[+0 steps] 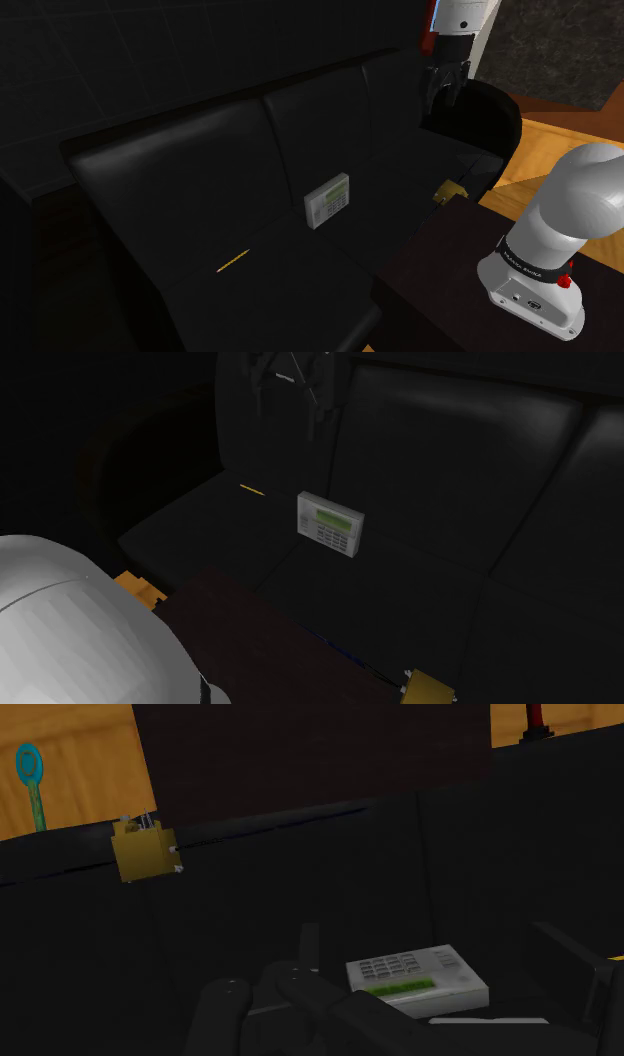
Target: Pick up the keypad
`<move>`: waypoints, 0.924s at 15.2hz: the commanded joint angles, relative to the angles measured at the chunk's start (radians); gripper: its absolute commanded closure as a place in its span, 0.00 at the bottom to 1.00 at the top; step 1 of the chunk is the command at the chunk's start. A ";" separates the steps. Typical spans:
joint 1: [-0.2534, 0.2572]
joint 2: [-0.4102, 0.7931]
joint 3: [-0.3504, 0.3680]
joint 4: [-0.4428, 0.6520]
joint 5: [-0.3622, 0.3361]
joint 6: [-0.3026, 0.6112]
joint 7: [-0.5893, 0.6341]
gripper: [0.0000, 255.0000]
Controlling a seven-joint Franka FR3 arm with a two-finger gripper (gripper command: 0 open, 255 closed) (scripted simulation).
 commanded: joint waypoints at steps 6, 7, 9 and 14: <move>-0.014 0.071 0.109 -0.070 0.069 0.148 0.225 0.00; -0.017 0.092 0.130 -0.078 0.081 0.179 0.270 0.00; -0.024 0.140 0.172 -0.089 0.103 0.241 0.358 0.00; -0.046 0.296 0.271 -0.084 0.133 0.399 0.580 0.00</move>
